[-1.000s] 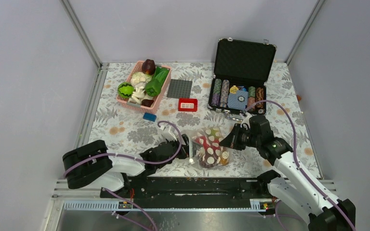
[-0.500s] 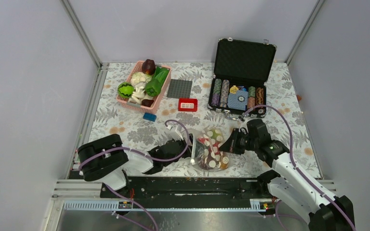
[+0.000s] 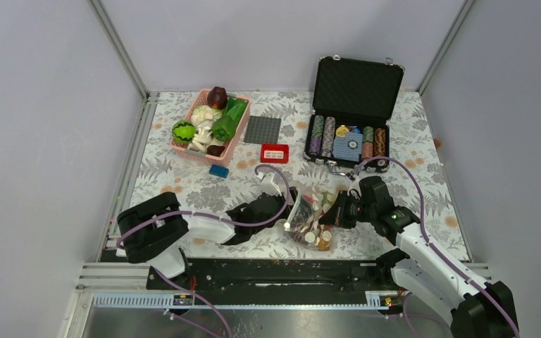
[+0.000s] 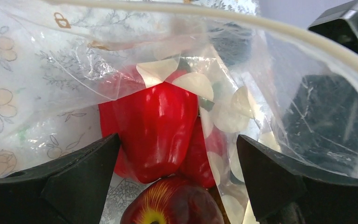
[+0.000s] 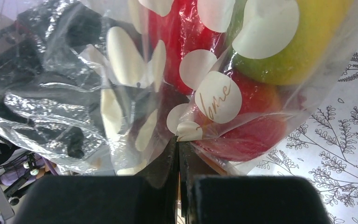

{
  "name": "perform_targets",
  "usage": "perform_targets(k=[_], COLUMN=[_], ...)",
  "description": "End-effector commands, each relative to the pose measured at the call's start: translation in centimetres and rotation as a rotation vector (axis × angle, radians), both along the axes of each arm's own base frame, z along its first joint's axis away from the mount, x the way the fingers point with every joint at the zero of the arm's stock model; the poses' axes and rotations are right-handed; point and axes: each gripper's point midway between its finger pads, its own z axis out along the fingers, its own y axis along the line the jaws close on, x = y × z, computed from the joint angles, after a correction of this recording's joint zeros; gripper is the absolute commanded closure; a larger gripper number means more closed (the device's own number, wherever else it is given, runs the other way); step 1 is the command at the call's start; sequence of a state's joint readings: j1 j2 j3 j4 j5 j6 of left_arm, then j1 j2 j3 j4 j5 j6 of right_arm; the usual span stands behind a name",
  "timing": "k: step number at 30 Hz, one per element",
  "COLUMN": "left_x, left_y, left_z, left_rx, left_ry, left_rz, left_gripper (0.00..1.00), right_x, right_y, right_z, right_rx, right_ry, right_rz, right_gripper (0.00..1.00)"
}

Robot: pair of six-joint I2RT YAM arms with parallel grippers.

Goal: Open the zip-top bag and remove the fake food
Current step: Pick up the fake fruit from the zipper food storage bag.

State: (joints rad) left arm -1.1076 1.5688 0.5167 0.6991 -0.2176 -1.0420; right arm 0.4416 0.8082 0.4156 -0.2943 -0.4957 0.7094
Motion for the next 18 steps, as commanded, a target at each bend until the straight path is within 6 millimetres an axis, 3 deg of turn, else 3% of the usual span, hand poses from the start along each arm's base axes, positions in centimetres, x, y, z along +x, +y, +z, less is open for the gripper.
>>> perform_targets(k=[1,11,13,18], left_x=[0.7,0.7,0.7,0.9], left_y=[-0.6,-1.1,-0.9,-0.2], left_z=[-0.6,-3.2,-3.5,-3.3], left_rx=[0.099,0.210,0.215,0.229], left_ry=[0.006,0.042,0.050,0.050], left_rz=[0.003,-0.019,-0.008,0.018], left_gripper=[0.01,0.02,0.08,0.36], right_x=[-0.1,-0.3,-0.3,-0.2], right_y=[1.0,1.0,1.0,0.9], right_z=[1.0,0.9,0.9,0.9], right_rx=[0.056,0.066,0.067,0.063], right_ry=[-0.022,-0.019,-0.023,-0.030], right_rz=[0.040,0.037,0.037,0.030], right_gripper=[1.00,1.00,1.00,1.00])
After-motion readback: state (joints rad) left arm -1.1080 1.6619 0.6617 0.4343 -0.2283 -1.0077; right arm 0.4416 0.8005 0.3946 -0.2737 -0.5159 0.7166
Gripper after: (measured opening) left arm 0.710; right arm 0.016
